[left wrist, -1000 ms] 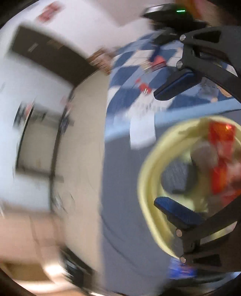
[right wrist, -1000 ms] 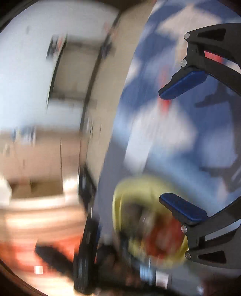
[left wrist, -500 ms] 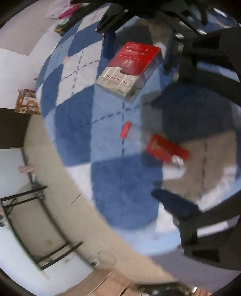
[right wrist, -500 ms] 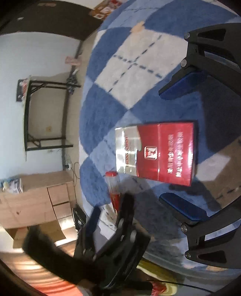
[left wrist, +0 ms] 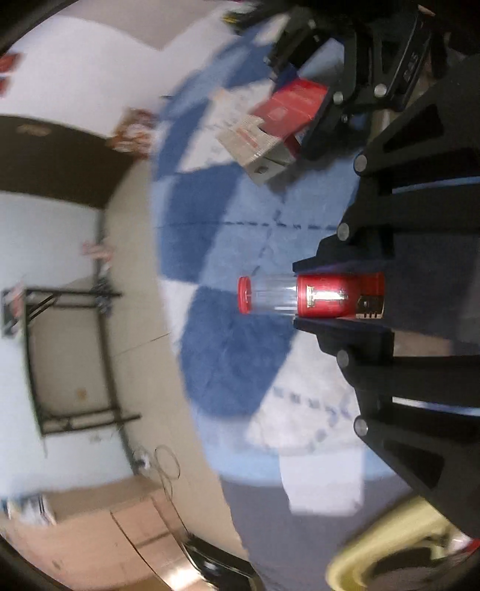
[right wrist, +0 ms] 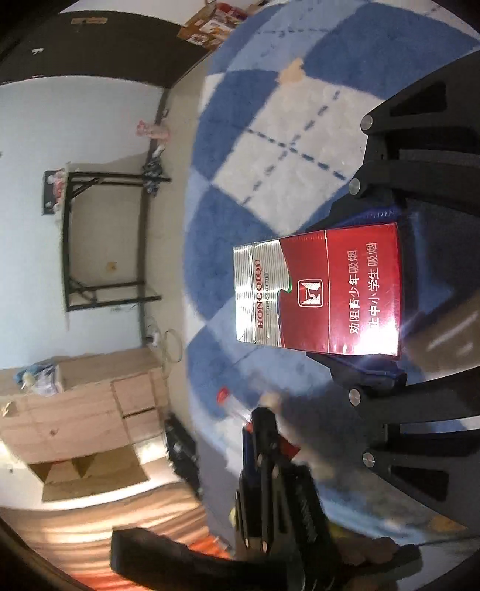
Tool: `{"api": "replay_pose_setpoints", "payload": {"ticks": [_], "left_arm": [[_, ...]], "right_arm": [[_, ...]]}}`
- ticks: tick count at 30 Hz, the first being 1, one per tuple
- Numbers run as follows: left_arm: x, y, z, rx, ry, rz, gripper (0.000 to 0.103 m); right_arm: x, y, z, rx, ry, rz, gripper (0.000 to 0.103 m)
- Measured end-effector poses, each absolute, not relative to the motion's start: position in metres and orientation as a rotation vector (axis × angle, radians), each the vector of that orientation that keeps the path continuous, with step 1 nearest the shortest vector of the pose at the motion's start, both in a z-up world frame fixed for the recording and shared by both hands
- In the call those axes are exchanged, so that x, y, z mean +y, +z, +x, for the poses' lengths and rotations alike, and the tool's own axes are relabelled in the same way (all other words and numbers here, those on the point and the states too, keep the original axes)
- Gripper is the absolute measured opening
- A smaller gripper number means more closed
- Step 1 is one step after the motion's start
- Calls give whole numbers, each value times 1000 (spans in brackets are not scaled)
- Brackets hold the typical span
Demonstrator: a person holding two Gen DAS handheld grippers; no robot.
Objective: Organize rigid objects
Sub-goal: 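Grasp red bottle with left tool while right tool grasps Hongqiqu box, drop in tray, then pull both tools back from the filled yellow tray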
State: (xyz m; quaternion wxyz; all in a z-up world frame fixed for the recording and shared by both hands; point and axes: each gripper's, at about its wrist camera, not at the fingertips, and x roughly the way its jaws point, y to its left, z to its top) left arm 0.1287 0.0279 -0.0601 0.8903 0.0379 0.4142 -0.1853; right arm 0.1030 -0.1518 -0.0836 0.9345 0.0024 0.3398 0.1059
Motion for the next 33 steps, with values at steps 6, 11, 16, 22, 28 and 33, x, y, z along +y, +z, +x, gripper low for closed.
{"api": "replay_pose_setpoints", "payload": {"ticks": [6,11,16,22,28,33], "left_arm": [[141,7,75,812,-212,-10,24],[266,4,43,892,34,-81,24],[322,-33,20,960,128,-115,24],[347,-63,25,1009,138,-153,24],[335,-67,34,1023,94,-132,26],[329,-34,8,890,109,-209,103]], "right_arm": [[-72,-36,89,644,454,-41,55],[37,-9,84,676,727,-124,55],[131,-20,87,763,854,-267,55],[185,-58,97,859,871,-447,55],[199,-63,105,862,854,-438,56],[168,-42,98,780,892,-372,90]]}}
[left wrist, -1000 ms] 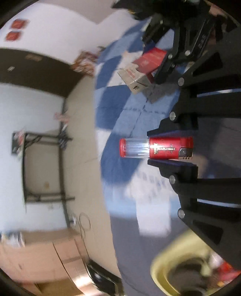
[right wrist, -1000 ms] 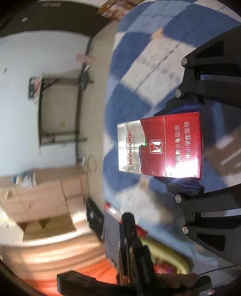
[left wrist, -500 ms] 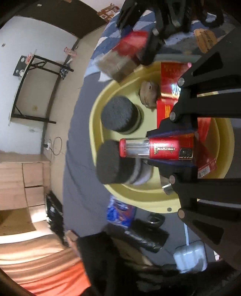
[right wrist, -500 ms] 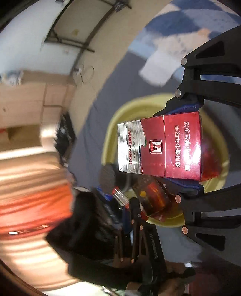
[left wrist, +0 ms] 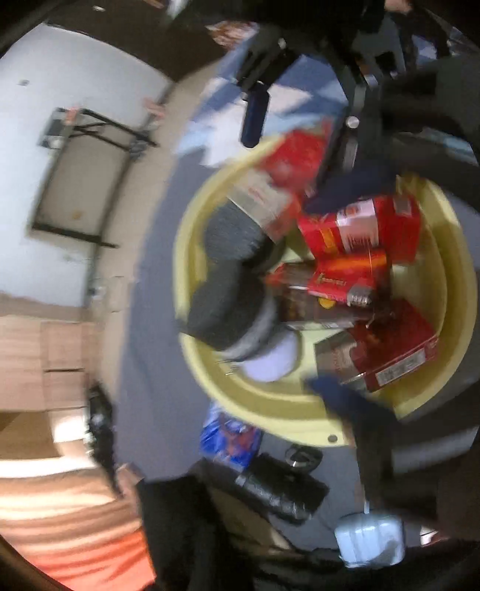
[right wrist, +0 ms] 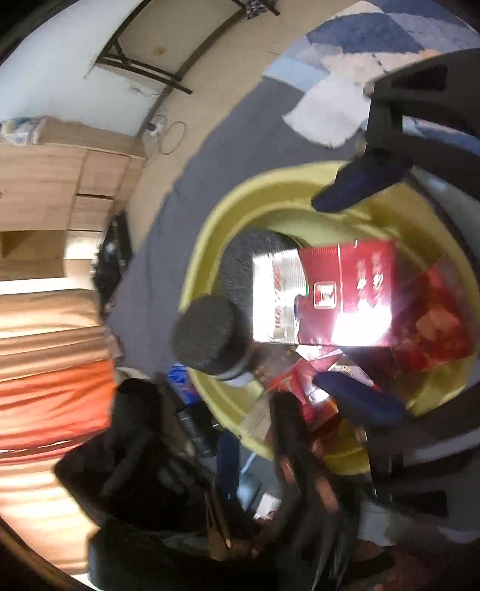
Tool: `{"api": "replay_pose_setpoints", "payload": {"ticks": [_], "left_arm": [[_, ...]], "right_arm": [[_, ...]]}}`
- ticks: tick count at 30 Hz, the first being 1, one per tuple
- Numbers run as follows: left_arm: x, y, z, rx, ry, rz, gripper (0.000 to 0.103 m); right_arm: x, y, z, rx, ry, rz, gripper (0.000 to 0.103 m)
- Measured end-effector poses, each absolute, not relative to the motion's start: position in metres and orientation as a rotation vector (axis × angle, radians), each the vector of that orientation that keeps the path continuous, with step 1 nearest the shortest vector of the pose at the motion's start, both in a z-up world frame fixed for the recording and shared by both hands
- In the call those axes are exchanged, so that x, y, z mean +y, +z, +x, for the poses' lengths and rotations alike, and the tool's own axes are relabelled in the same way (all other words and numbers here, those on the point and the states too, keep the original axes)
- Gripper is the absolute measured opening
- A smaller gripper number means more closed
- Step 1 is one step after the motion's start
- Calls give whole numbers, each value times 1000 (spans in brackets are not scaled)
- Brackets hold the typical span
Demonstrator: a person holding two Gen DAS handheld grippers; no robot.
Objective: Organize rigid objects
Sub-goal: 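Pull both tools back from the filled yellow tray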
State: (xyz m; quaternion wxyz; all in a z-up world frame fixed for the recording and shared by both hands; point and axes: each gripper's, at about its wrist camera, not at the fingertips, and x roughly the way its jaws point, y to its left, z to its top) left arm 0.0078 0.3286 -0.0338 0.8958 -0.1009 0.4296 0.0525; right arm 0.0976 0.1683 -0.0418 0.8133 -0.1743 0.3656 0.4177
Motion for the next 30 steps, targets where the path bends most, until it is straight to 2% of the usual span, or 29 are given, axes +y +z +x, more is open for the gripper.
{"api": "replay_pose_setpoints", "payload": {"ticks": [1,5,8,12,18,21,25,30], "left_arm": [[322,-26,0,858,84,-204,103],[285,-17,-32,805,104,-197,103],[259,-31,-69,753,207,-237,103],[225,-63,-86,802,291,-198,103],[214,-104,-81,843,376,-194,103],[212,-120,-74,840,428,-165,103],[212,-143,-57,896,456,-180,103],[223,-143,-51,900,430,-220,103]], "right_arm": [[159,-38,98,761,887,-355,91],[107,-27,93,699,922,-249,103],[70,-41,77,670,957,-305,103],[42,-72,59,699,991,-460,103],[56,-119,41,743,1036,-651,103],[70,-133,52,782,1033,-640,103],[71,-139,55,739,1008,-629,103],[70,-142,46,701,989,-653,103]]}}
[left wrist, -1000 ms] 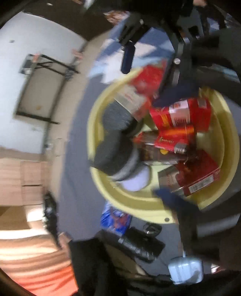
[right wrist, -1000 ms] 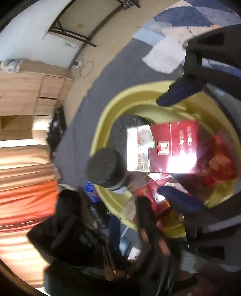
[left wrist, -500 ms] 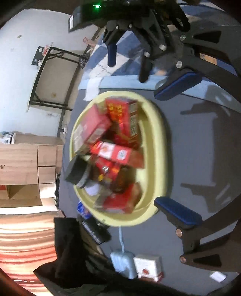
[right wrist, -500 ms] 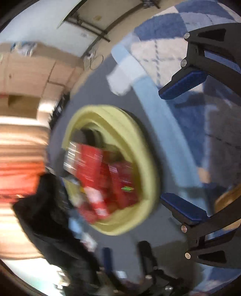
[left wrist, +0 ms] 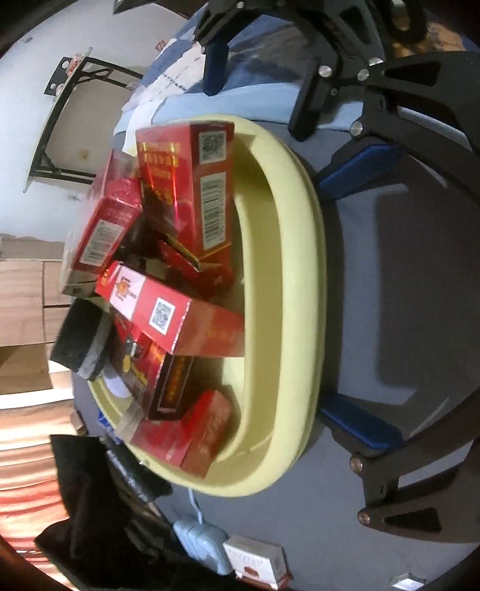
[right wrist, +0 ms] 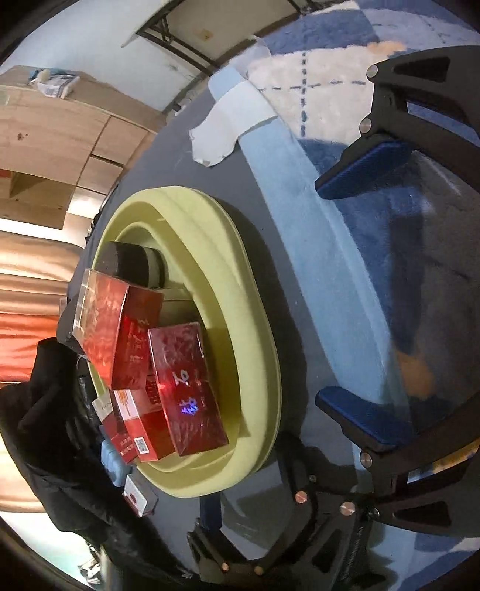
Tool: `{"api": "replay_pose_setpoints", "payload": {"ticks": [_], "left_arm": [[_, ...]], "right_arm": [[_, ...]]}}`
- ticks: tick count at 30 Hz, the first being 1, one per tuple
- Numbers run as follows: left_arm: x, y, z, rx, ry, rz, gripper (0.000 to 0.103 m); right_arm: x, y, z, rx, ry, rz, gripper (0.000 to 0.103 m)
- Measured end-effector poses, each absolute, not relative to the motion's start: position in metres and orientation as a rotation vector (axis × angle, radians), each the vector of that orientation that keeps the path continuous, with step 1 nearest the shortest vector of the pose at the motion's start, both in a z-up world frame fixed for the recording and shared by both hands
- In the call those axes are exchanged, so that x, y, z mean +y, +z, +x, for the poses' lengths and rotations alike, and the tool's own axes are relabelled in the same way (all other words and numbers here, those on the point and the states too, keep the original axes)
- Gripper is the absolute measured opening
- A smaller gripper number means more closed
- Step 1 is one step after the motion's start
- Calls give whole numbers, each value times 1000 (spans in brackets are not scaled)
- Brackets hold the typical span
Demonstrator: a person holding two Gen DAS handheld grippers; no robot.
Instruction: Organize rigid objects
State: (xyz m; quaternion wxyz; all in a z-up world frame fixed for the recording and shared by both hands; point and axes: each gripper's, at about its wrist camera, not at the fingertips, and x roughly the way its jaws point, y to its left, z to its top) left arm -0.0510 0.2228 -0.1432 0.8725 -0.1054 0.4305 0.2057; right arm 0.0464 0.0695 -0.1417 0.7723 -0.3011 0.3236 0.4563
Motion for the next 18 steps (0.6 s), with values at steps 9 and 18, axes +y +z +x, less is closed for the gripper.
{"api": "replay_pose_setpoints", "payload": {"ticks": [9,18], "left_arm": [[228,-144,-52,892,412,-253,103],[226,-144,-53,892,413,-251,103]], "right_arm": [[68,-142,47,705,991,-652,103],[68,-142,47,705,992,-653,103]]}}
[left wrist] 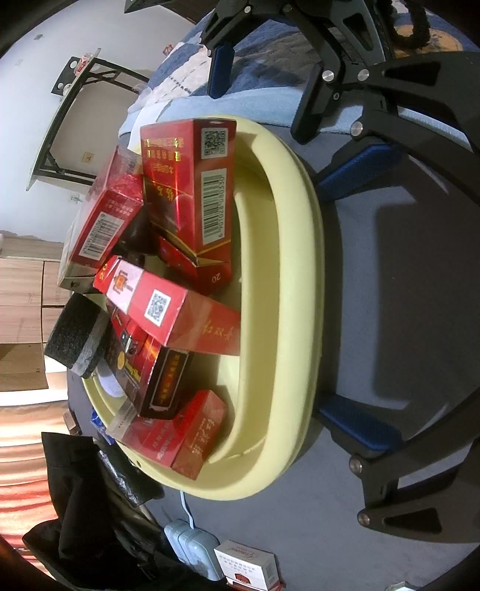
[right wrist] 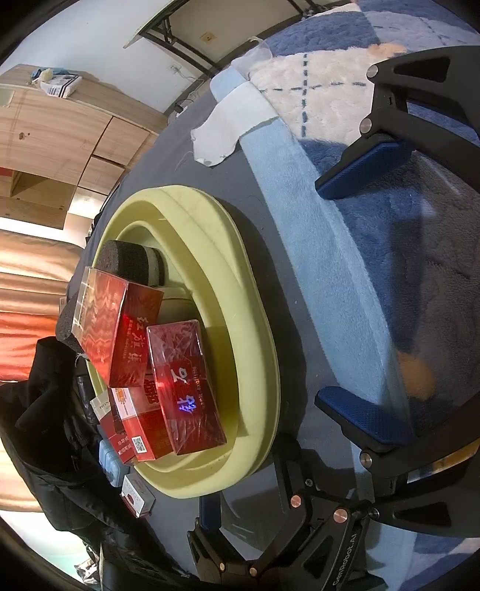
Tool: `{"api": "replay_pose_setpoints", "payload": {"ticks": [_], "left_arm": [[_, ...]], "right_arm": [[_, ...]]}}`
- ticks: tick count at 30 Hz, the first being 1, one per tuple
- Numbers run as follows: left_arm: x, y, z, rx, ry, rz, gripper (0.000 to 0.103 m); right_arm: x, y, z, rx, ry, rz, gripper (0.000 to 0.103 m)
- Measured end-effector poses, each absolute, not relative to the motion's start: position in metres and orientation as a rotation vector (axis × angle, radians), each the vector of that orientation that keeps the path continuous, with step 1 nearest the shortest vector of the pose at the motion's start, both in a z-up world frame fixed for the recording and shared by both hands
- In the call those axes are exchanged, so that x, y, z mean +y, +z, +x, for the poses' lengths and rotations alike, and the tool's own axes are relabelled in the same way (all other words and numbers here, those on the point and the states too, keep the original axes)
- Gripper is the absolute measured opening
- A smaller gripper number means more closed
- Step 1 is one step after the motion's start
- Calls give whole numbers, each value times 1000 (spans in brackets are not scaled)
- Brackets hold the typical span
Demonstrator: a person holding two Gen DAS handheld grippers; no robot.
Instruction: Organize rigid objects
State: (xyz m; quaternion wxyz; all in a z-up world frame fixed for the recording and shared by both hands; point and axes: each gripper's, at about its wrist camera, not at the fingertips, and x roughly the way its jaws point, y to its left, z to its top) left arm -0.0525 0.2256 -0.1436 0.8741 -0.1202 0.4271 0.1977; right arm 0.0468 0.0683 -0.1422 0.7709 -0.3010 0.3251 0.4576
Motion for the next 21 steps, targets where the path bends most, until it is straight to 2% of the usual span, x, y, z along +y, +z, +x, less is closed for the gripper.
{"api": "replay_pose_setpoints", "payload": {"ticks": [21], "left_arm": [[226,-144,-52,891,413,-251,103]], "right_arm": [[68,-142,47,706,993,-653,103]]}}
